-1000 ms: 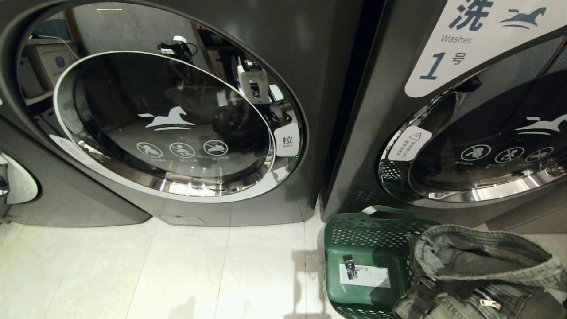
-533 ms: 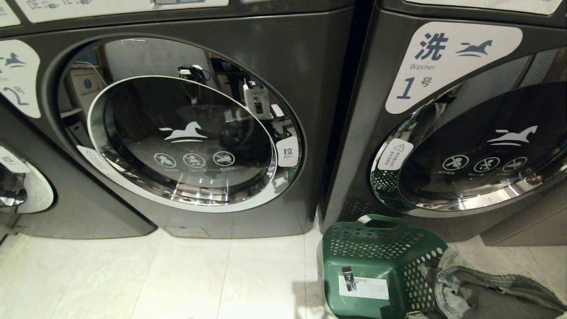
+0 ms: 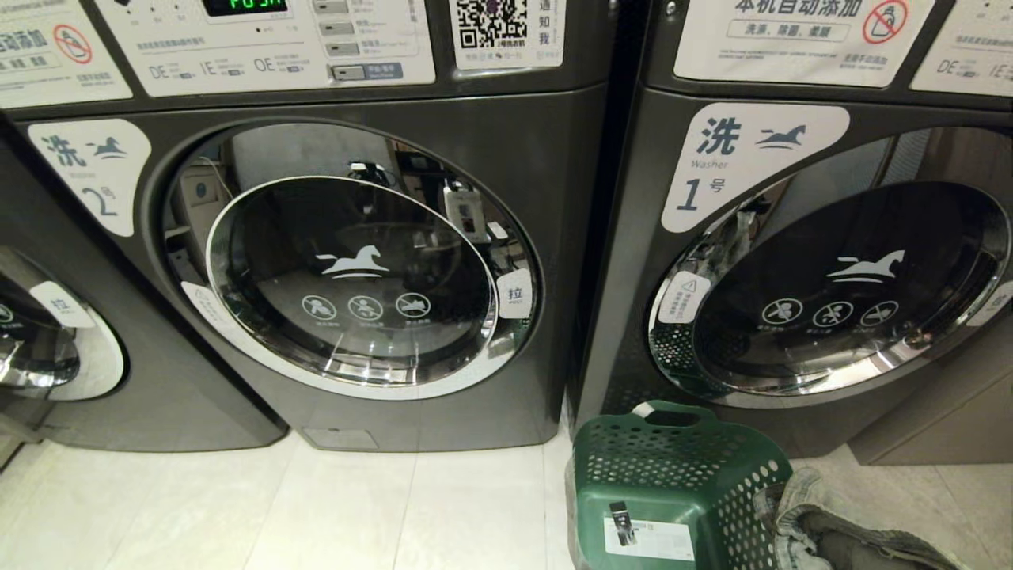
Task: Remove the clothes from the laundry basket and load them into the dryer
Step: Take the clothes out of the basket
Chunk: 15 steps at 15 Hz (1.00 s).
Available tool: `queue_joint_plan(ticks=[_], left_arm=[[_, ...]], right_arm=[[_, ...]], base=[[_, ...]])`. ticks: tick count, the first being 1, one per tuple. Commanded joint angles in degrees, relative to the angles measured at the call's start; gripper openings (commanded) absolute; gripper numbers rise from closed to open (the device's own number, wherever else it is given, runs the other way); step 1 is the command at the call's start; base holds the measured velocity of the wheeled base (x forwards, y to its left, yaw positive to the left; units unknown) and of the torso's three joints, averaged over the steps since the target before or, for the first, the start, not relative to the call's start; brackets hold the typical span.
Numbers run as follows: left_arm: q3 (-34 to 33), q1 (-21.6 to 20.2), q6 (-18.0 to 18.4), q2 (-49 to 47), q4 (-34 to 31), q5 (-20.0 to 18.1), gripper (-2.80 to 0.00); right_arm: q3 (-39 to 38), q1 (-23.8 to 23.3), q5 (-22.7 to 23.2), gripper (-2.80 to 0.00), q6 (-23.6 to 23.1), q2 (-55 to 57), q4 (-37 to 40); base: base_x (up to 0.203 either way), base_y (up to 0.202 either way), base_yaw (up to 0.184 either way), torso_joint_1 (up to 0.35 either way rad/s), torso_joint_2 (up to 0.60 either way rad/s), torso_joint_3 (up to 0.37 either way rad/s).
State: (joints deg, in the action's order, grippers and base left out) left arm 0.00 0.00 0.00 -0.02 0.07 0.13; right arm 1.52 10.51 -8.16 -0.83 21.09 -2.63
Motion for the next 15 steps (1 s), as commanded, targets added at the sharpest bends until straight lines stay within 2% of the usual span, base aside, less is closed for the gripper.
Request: queue_joint_plan(ticks=[1,3,6,15], left_arm=[[0.0,0.0,0.0,0.02,0.01,0.04,-2.8],[0.0,0.0,0.0,0.02,0.01,0.04,-2.8],[0.0,0.0,0.0,0.02,0.01,-0.05,-2.8],[0.0,0.0,0.0,0.02,0.01,0.01,-2.8]], right_arm=[[1.11,0.04,1.22,-2.8,-0.16,-0.53,4.31],[2.56,0.04,5.76,-2.8,-0.22,-0.09,8.45],[4.99,0.03,6.37,-2.8,-0.06,4.02,7.96],[3.54,0.98,5.72,-2.8,1.1,4.05,7.09]], base=[[0.0,0.0,0.0,0.0,0.0,0.207],[0.0,0.0,0.0,0.003,0.0,0.108],[0.0,0.0,0.0,0.0,0.0,0.027],[0.0,0.0,0.0,0.001,0.0,0.024]])
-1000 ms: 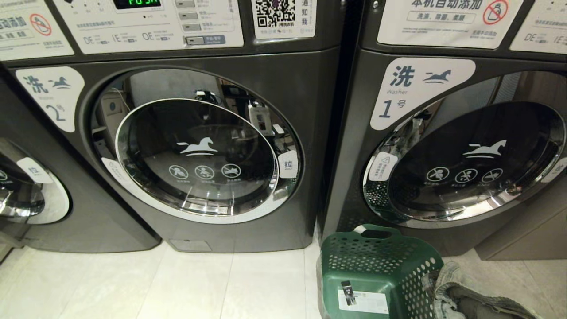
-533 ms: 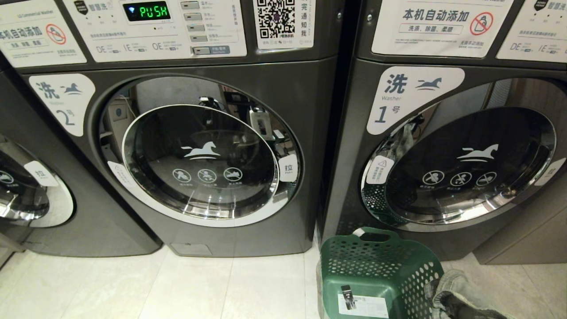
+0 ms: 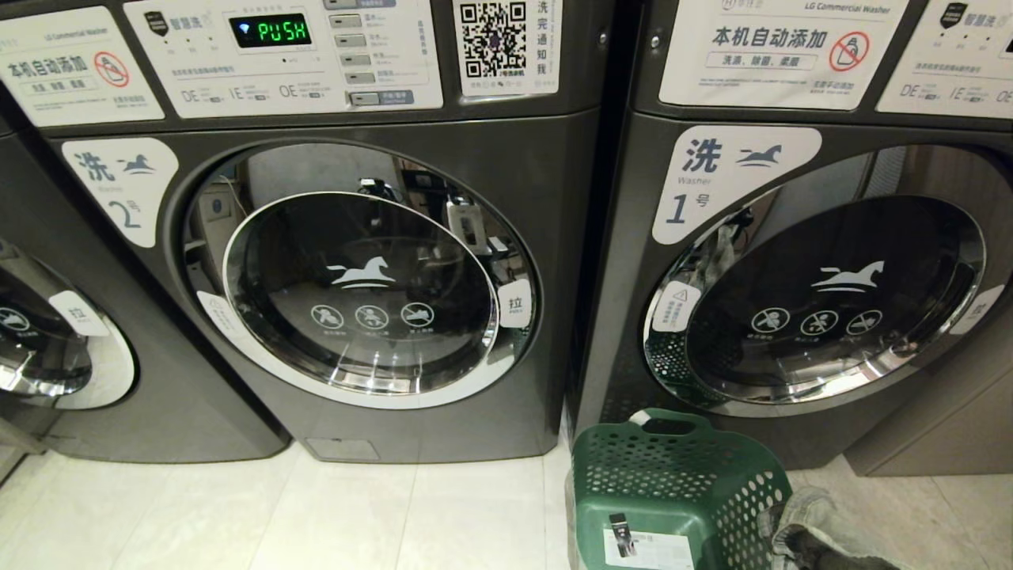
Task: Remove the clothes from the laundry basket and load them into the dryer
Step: Take the clothes out of the basket
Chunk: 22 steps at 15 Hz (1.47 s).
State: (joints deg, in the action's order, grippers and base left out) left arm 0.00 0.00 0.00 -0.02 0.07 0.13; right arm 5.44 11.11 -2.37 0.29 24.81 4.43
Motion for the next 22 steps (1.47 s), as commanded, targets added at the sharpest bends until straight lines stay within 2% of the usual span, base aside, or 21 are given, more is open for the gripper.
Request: queue_joint_plan(ticks=[1,3,8,9,11,12,15,16,18,20,22], left_arm=[[0.0,0.0,0.0,0.02,0.01,0.04,-2.8],[0.0,0.0,0.0,0.02,0.01,0.04,-2.8],[0.0,0.0,0.0,0.02,0.01,-0.05,-2.8],[0.0,0.0,0.0,0.02,0.01,0.04,-2.8],[0.0,0.0,0.0,0.02,0.01,0.04,-2.8],[0.0,0.0,0.0,0.02,0.01,0.04,-2.8],[0.0,0.0,0.0,0.02,0.01,0.04,-2.8],[0.0,0.0,0.0,0.02,0.01,0.04,-2.8],[0.0,0.0,0.0,0.02,0.01,-0.02,-2.8],[0.0,0.0,0.0,0.02,0.01,0.04,-2.8],[0.0,0.0,0.0,0.02,0.01,0.04,-2.8]], right_arm=[[-0.69,0.49,-0.52,-2.8,0.23,0.33,-0.19],[-1.93,0.58,-1.76,-2.8,0.15,0.33,-0.8],[-2.28,0.49,-1.26,-2.8,0.23,0.18,-0.56],[-2.28,0.51,-0.43,-2.8,-0.07,0.1,-0.64],[-1.34,0.58,4.97,-2.8,-1.01,0.07,-0.6],[-1.35,0.56,5.85,-2.8,-2.77,0.11,-0.24],[-1.82,0.45,4.85,-2.8,-2.98,0.58,1.9],[-2.78,0.34,2.74,-2.8,-3.39,-0.46,2.02],[-2.88,-2.5,2.28,-2.8,-3.48,-0.16,2.15],[-2.89,-8.66,2.24,-2.8,-3.52,1.08,2.14],[-2.89,-11.29,2.22,-2.8,-3.51,-1.78,2.11]], base=[[0.0,0.0,0.0,0.002,0.01,0.17],[0.0,0.0,0.0,0.001,0.0,0.194],[0.0,0.0,0.0,0.003,0.0,0.196],[0.0,0.0,0.0,0.001,0.0,0.2],[0.0,0.0,0.0,0.003,0.0,0.158],[0.0,0.0,0.0,0.004,0.0,0.071],[0.0,0.0,0.0,0.001,0.0,0.024],[0.0,0.0,0.0,0.0,0.0,0.0],[0.0,0.0,0.0,0.0,0.0,0.0],[0.0,0.0,0.0,0.0,0.0,0.0],[0.0,0.0,0.0,0.0,0.0,0.0]])
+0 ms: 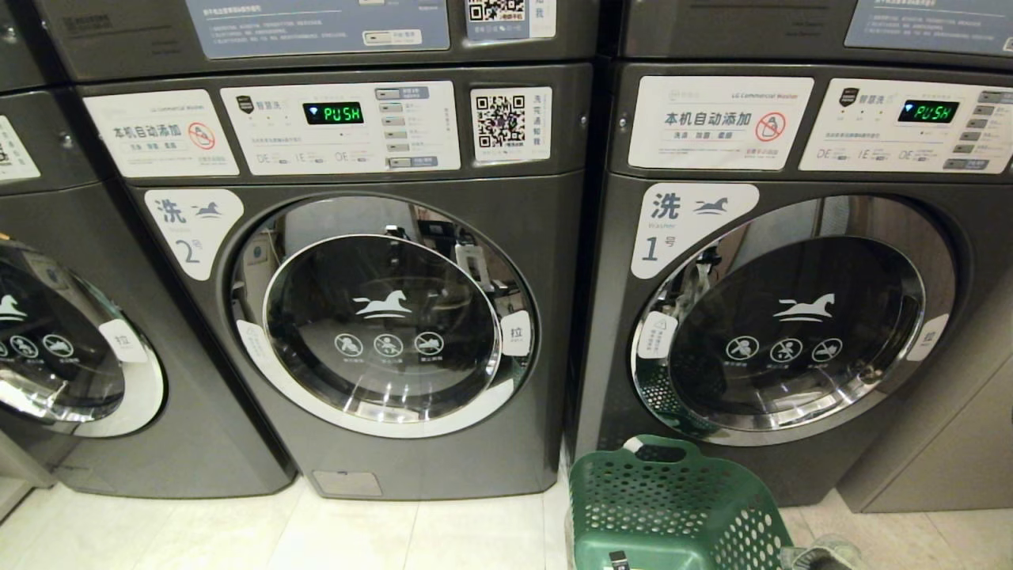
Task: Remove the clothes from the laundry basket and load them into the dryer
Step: Take the clothes out of the basket
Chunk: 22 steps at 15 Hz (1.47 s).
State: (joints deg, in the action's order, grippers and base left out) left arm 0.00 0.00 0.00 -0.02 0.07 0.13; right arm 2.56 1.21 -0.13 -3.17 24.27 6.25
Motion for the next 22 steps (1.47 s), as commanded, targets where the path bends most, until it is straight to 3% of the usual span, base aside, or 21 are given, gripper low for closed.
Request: queue_joint_plan(ticks=[1,6,8,12,14,18,22], left_arm=[[0.0,0.0,0.0,0.02,0.01,0.04,-2.8],[0.0,0.0,0.0,0.02,0.01,-0.02,-2.8],[0.0,0.0,0.18,0.02,0.01,0.04,-2.8],[0.0,0.0,0.12,0.02,0.01,0.03,-2.8],[0.0,0.0,0.18,0.02,0.01,-0.05,-2.8],[0.0,0.0,0.18,0.02,0.01,-0.05,-2.8],[0.0,0.0,0.18,0.02,0.01,-0.02,-2.8]], right_arm=[[-0.01,-1.78,-0.02,-2.8,-0.04,-4.61,0.27],[-0.05,-2.02,0.15,-2.8,0.78,-24.36,0.07],[-0.18,-2.0,0.21,-2.8,0.52,-24.18,-0.07],[-1.06,-2.0,1.38,-2.8,-4.53,-24.18,-2.0],[-2.58,-2.0,1.45,-2.8,-4.52,-24.18,-6.02],[-2.56,-2.0,1.45,-2.8,-4.83,-24.18,-5.81],[-2.56,-2.0,1.45,-2.8,-4.89,-24.18,-5.81]], base=[[0.0,0.0,0.0,0.0,0.0,0.0],[0.0,0.0,0.0,0.0,0.0,0.0],[0.0,0.0,0.0,0.0,0.0,0.0],[0.0,0.0,0.0,0.0,0.0,0.0],[0.0,0.0,0.0,0.0,0.0,0.0],[0.0,0.0,0.0,0.003,-0.01,-0.006],[0.0,0.0,0.0,0.065,-0.33,-0.269]])
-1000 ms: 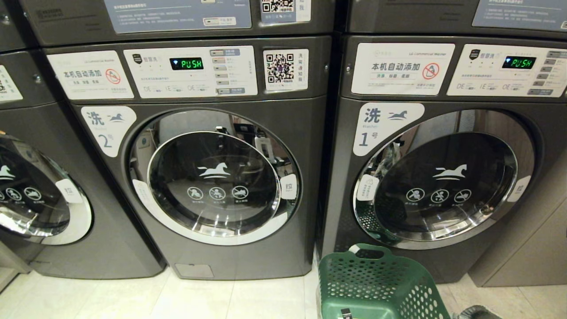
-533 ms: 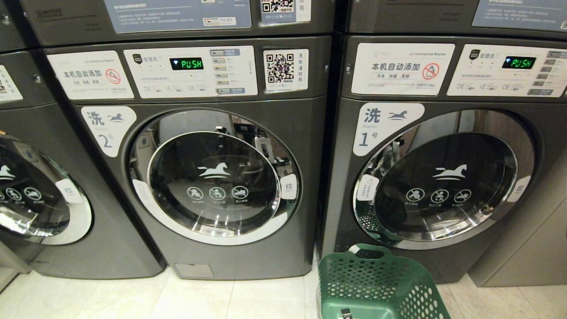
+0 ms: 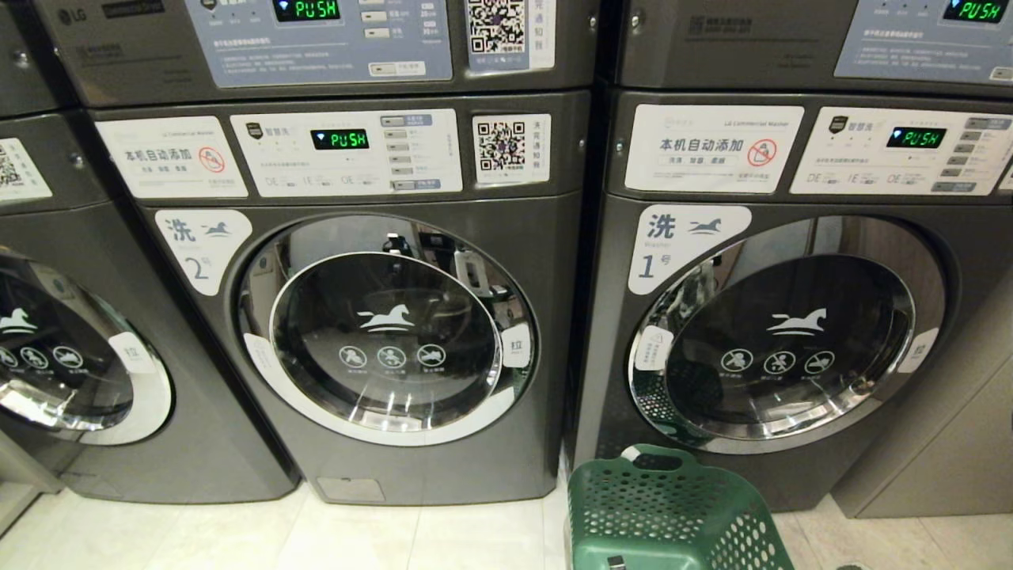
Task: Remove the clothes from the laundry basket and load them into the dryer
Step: Take the clothes out of the basket
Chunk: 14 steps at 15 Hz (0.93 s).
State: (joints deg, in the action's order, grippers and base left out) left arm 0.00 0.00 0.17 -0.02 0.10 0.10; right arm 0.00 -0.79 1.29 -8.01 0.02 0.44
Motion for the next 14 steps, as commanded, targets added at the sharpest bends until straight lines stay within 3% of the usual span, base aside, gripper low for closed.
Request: queue_joint_plan(ticks=[1,14], left_arm=[[0.0,0.0,0.01,0.02,-0.01,-0.01,-2.8],[0.0,0.0,0.01,0.02,-0.01,0.08,-2.8]], right_arm=[[0.0,0.0,0.03,-2.8,0.1,0.06,0.0],[0.0,0.0,0.03,-2.8,0.36,0.03,0.0]], base=[[0.0,0.0,0.0,0.096,-0.42,-0.331],[0.0,0.0,0.0,0.16,-0.49,-0.328]])
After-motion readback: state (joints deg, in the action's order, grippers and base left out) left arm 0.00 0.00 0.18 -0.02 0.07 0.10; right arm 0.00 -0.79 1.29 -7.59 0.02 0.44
